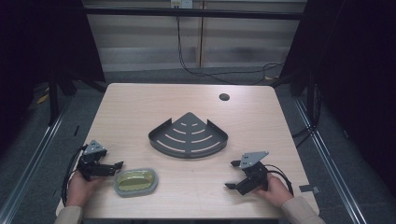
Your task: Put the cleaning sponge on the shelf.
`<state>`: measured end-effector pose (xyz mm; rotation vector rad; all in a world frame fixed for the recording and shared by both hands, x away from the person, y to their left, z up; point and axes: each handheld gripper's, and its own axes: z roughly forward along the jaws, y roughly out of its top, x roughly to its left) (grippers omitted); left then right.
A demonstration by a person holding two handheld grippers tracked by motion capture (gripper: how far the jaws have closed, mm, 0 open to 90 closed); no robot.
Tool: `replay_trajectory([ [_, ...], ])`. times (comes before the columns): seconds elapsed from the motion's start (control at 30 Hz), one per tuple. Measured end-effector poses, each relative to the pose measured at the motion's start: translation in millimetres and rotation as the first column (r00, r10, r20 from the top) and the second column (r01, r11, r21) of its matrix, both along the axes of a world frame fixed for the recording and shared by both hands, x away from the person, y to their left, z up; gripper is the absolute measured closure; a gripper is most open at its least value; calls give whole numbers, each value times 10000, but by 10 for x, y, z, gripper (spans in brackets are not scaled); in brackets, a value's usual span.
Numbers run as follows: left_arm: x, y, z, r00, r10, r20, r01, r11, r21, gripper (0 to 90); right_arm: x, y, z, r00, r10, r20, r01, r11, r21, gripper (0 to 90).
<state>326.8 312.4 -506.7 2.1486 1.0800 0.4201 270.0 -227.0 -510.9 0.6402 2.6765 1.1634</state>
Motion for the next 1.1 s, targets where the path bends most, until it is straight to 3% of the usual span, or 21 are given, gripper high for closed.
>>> replay_trajectory([
  [0.1, 8, 10, 24, 9997, 159, -205, -156, 9998, 155, 143, 1, 0, 0, 10000, 8, 8, -8, 10000, -2, 127],
  [0.17, 22, 24, 73, 9977, 192, -643, -167, 9991, 398, 163, 0, 0, 0, 10000, 3, 0, -3, 10000, -3, 126],
  [0.23, 27, 17, 83, 9967, 205, -789, -175, 9991, 385, 164, 0, 0, 0, 10000, 4, 1, -4, 10000, -1, 127],
  [0.27, 32, 15, 134, 9925, 63, -1219, 7, 9983, 575, 178, 1, 0, 0, 10000, 4, 2, -4, 10000, -2, 127],
  [0.37, 22, -18, 217, 9872, -262, -1576, 371, 9971, 664, 197, 1, 0, 0, 10000, 7, 5, -7, 10000, -3, 127],
  [0.43, 19, -40, 295, 9787, -705, -1929, 882, 9925, 850, 212, 1, 0, 0, 10000, 3, 0, -3, 10000, -3, 127],
  [0.53, 22, -101, 408, 9628, -1165, -2438, 1528, 9788, 1361, 219, 2, 0, -1, 10000, 20, 19, -20, 10000, 5, 127],
  [0.57, 22, -101, 408, 9628, -1165, -2438, 1528, 9788, 1361, 220, 2, 0, -1, 10000, 20, 19, -20, 10000, 5, 127],
  [0.6, 31, -135, 490, 9533, -1393, -2679, 1828, 9725, 1445, 218, 0, 0, 0, 10000, 3, 1, -3, 10000, -3, 126],
  [0.77, 52, -222, 648, 9431, -1772, -2813, 2271, 9613, 1558, 224, 0, 0, 0, 10000, 4, 1, -4, 10000, -3, 126],
  [0.8, 64, -261, 699, 9344, -2030, -2927, 2573, 9529, 1606, 231, 0, 0, 0, 10000, 4, 3, -4, 10000, -3, 126],
  [0.83, 68, -285, 720, 9302, -2123, -2993, 2701, 9483, 1667, 237, 0, 0, 0, 10000, 2, 2, -2, 10000, -4, 126],
  [0.93, 73, -361, 769, 9190, -2310, -3195, 2960, 9396, 1720, 241, 2, 0, 0, 10000, 10, 27, -10, 10000, -1, 126],
  [0.97, 73, -361, 769, 9190, -2310, -3195, 2960, 9396, 1720, 241, 2, 0, 0, 10000, 10, 27, -10, 10000, -1, 126],
  [1.07, 82, -431, 837, 9090, -2595, -3263, 3315, 9245, 1883, 241, 0, 0, 0, 10000, -1, -3, 1, 10000, -3, 126],
  [1.1, 82, -431, 837, 9090, -2595, -3263, 3315, 9245, 1883, 241, 0, 0, 0, 10000, -1, -3, 1, 10000, -3, 126],
])
